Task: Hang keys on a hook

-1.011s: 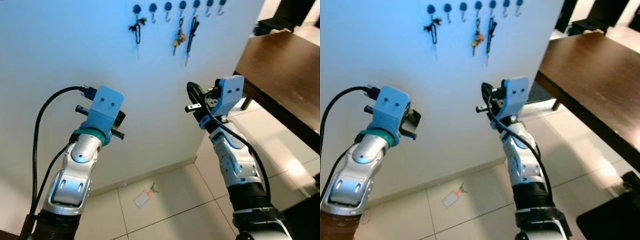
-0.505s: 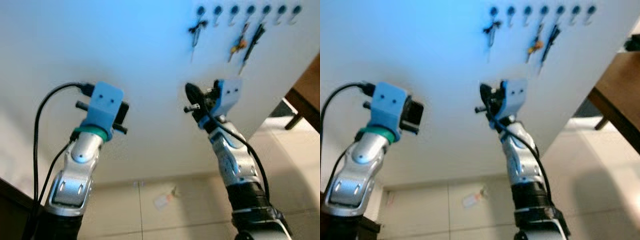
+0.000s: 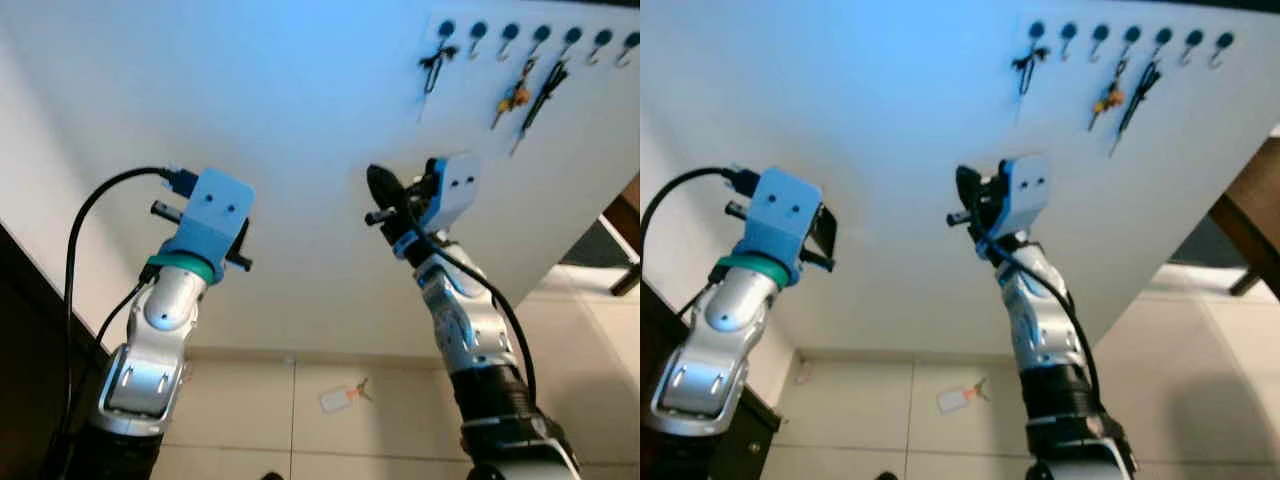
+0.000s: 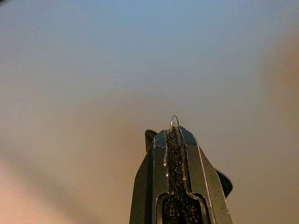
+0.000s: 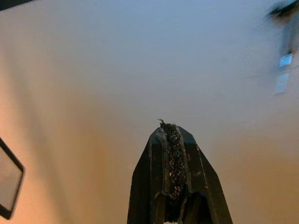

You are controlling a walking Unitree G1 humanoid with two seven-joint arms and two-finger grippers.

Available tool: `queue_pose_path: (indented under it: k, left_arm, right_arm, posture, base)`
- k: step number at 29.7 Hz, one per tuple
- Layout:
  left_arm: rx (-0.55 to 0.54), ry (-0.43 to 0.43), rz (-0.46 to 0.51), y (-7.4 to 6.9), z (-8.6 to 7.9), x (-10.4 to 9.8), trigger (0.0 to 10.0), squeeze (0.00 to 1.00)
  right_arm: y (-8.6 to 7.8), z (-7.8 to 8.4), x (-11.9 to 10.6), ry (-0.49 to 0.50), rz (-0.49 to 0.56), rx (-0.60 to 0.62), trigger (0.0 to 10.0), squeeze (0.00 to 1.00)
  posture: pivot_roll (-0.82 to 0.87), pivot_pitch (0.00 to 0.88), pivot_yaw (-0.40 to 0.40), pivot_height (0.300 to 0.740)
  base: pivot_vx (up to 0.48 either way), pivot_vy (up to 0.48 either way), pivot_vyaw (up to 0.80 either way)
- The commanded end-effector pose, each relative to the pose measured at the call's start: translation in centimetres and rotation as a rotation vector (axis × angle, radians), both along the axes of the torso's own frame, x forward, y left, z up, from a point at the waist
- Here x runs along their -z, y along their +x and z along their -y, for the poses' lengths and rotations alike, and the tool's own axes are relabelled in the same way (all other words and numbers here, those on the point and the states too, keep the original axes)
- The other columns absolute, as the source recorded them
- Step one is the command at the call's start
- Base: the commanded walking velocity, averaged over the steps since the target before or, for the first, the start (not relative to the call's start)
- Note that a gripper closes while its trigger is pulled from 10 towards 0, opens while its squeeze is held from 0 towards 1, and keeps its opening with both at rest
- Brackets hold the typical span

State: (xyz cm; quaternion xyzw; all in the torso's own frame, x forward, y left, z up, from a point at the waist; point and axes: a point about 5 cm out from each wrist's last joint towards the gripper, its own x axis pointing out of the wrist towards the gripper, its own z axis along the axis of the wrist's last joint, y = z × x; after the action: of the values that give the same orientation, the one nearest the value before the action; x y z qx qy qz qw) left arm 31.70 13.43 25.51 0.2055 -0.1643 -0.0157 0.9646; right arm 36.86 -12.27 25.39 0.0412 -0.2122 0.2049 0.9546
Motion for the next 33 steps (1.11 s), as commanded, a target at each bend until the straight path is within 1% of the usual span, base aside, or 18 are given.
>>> queue_pose_path:
  k: [1, 7, 8, 12, 28, 30, 33]
  left_arm:
    - [-0.003, 0.006, -0.005, 0.03, -0.08, 0.27, 10.0, 0.00]
    - [-0.005, 0.008, -0.006, 0.06, -0.11, 0.29, 10.0, 0.00]
    - [-0.006, 0.008, -0.007, 0.08, -0.13, 0.28, 10.0, 0.00]
    - [-0.011, 0.009, -0.008, 0.12, -0.24, 0.29, 10.0, 0.00]
    - [-0.017, 0.014, -0.010, 0.16, -0.36, 0.28, 10.0, 0.00]
    - [-0.017, 0.012, -0.025, 0.28, -0.39, 0.45, 10.0, 0.00]
    - [-0.020, 0.025, -0.021, 0.33, -0.37, 0.50, 10.0, 0.00]
  right_arm:
    - [-0.01, -0.03, 0.21, 0.006, -0.009, 0.005, 10.0, 0.00]
    - [0.01, 0.03, 0.20, 0.008, -0.011, 0.009, 10.0, 0.00]
    - [0.04, 0.06, 0.17, 0.032, -0.018, 0.001, 10.0, 0.00]
    - [0.08, 0.15, 0.14, 0.062, -0.029, -0.009, 10.0, 0.00]
    - [0.04, 0.11, 0.19, 0.053, -0.029, -0.010, 10.0, 0.00]
    - [-0.01, 0.04, 0.21, 0.050, -0.028, -0.015, 10.0, 0.00]
    - [-0.07, -0.03, 0.21, 0.043, -0.025, -0.020, 10.0, 0.00]
  posture:
    - [0.12, 0.085, 0.061, 0.740]
    - [0.12, 0.087, 0.062, 0.740]
    - [0.12, 0.088, 0.062, 0.740]
    - [0.12, 0.088, 0.062, 0.740]
    - [0.12, 0.095, 0.064, 0.740]
    - [0.12, 0.097, 0.064, 0.740]
    - [0.12, 0.097, 0.065, 0.740]
  base:
    - [0.000, -0.480, 0.77]
    - [0.000, -0.480, 0.78]
    - [0.000, -0.401, 0.00]
    - [0.000, -0.347, 0.00]
    - [0.000, -0.352, 0.00]
    - [0.000, 0.000, 0.00]
    - [0.000, 0.175, 0.00]
